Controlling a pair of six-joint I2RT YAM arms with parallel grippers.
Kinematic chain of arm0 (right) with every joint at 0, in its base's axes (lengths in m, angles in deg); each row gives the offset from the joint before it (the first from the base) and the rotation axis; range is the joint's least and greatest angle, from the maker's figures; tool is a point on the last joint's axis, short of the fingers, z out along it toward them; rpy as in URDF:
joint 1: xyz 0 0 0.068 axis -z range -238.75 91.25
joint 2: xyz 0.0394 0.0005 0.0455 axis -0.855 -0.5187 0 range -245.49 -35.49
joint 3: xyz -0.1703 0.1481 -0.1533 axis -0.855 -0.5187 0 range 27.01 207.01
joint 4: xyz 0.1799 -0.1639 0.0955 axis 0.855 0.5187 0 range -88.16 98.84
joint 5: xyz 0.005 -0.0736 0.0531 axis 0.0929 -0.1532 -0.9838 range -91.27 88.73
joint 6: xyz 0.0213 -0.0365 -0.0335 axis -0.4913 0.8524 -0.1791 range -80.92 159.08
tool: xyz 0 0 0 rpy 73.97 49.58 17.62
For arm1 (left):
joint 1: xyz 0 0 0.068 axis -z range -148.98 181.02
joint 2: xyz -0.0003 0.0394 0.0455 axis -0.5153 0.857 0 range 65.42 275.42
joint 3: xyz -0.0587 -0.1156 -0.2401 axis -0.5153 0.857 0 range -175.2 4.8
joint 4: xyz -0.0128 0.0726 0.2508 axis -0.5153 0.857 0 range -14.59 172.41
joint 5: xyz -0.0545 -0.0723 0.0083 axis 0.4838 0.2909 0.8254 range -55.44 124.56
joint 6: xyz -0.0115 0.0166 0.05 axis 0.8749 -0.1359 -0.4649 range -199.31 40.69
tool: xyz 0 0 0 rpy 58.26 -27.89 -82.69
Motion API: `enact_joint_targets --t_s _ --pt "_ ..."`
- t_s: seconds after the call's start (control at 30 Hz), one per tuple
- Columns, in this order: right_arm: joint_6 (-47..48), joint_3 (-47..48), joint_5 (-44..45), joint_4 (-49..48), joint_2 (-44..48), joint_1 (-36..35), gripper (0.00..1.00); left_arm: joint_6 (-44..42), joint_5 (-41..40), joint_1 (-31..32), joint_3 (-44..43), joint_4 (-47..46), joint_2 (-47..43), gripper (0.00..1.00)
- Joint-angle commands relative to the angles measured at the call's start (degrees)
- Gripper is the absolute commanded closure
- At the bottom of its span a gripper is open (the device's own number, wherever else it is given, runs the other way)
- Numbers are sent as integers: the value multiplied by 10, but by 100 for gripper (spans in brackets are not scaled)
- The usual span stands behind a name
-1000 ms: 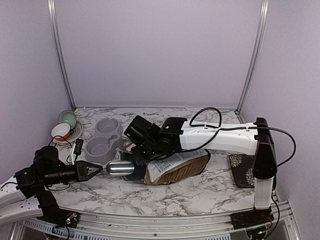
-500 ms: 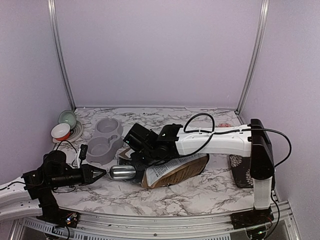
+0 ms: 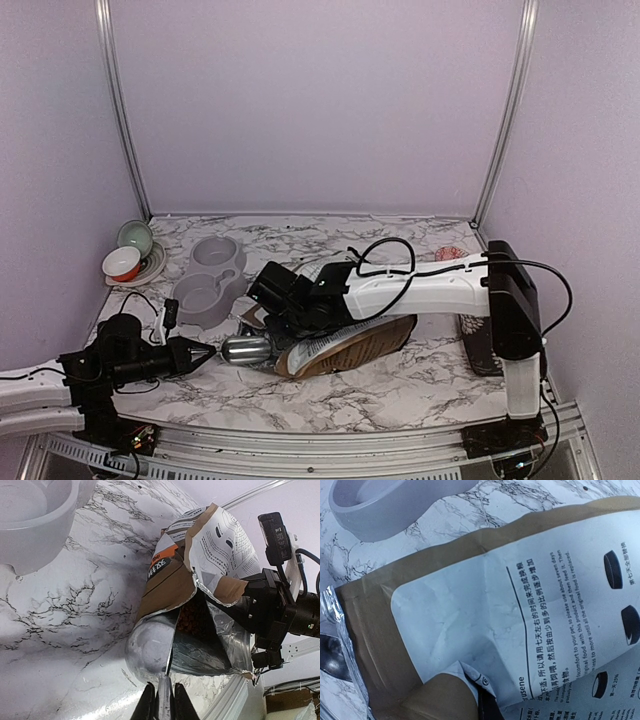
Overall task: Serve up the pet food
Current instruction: Adjust the pet food bag at the center of the board.
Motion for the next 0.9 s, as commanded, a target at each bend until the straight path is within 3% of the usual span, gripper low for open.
enact_joint_targets --t_s 0.0,0.33,0.57,0.87 --pt "-6 -23 63 45 -13 23 100 -10 -35 0 10 -35 27 100" --pt "43 -61 87 36 30 53 100 -20 -25 0 0 -127 124 100" --pt "113 -102 81 13 94 43 100 -20 34 2 -30 -202 213 100" --pt "135 -47 69 19 103 6 100 -11 68 25 -25 -206 202 100"
